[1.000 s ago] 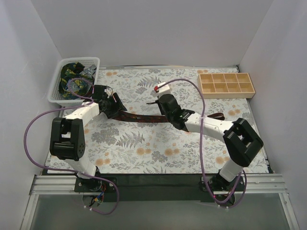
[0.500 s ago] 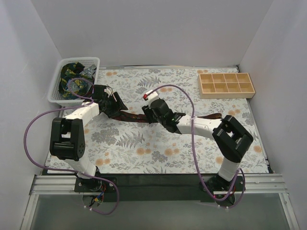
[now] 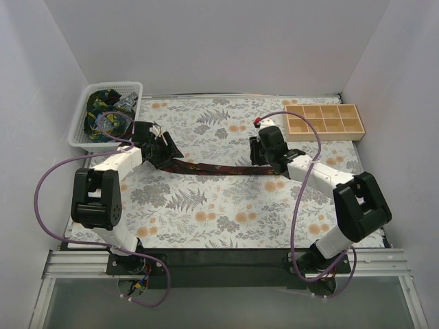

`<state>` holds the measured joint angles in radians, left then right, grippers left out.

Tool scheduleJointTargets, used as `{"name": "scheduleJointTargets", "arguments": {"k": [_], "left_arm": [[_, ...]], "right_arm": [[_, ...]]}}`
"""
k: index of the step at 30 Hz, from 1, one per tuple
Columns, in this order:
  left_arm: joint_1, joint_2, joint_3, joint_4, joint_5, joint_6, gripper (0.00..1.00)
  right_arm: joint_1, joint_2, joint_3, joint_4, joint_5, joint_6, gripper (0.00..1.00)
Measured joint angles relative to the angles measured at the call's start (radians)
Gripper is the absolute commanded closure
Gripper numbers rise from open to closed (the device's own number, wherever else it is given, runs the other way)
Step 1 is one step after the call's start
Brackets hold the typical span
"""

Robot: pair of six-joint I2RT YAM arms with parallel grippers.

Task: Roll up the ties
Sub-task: Flatten the tie

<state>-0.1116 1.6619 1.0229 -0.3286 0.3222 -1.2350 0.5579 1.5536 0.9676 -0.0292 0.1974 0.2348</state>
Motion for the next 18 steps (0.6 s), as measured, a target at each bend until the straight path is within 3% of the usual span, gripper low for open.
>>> {"name": "scheduleJointTargets", "arguments": {"k": [6, 18], "left_arm": [[-0.004, 0.0, 0.0, 0.0, -0.002, 0.003, 0.43], [-0.022, 0.014, 0.0, 0.001, -0.023, 0.017, 0.43]], "right_arm": [[-0.001, 0.095, 0.012, -0.026, -0.082, 0.074, 0.71], [-0.026, 0.191, 0.009, -0.021, -0.149, 0.167, 0.74]]}}
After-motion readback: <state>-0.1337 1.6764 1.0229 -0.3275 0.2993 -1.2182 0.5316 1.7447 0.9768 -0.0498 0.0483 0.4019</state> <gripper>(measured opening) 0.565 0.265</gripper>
